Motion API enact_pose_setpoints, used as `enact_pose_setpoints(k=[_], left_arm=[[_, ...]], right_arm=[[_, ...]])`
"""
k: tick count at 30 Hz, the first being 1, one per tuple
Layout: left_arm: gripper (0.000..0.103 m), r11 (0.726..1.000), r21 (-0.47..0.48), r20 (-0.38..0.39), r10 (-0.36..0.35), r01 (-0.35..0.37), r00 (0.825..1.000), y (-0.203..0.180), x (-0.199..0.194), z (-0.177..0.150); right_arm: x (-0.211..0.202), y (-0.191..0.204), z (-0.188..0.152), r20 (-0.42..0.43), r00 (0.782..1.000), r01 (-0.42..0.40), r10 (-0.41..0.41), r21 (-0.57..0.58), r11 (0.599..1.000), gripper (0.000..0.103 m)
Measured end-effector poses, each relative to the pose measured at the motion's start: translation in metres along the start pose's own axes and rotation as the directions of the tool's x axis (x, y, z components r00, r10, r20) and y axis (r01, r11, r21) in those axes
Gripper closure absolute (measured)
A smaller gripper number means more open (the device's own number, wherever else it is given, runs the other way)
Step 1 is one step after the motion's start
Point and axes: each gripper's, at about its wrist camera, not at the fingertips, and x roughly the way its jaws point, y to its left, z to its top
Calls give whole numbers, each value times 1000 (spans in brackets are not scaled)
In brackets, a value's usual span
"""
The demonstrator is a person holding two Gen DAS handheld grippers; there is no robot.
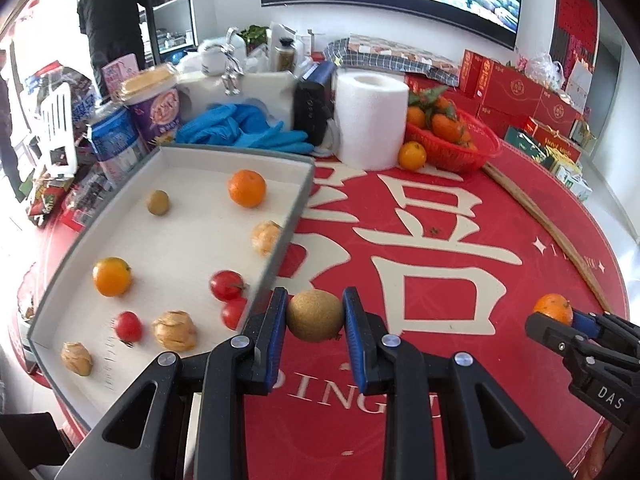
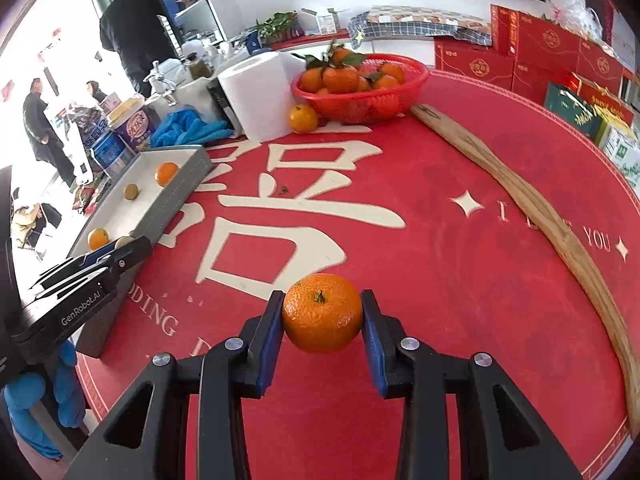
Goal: Organize fruits
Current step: 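Carry the kiwi in the left tool and mandarin in the right tool over the tray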
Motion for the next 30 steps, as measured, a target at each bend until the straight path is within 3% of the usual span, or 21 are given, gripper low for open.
enact_pose_setpoints(k=[17, 24, 30], left_arm=[[73, 992, -88, 40, 91, -88, 995, 75, -12, 9], [73, 983, -130, 25, 138, -134, 990, 119, -13, 11], [73, 980, -153, -9, 130, -130, 991, 145, -10, 6]], right_arm=[[15, 81, 39, -32, 995, -101, 98, -147, 984, 65], [27, 125, 54, -59, 988, -152, 142, -224, 963, 65], [46, 163, 64, -115, 975, -214, 190, -264, 941, 65]])
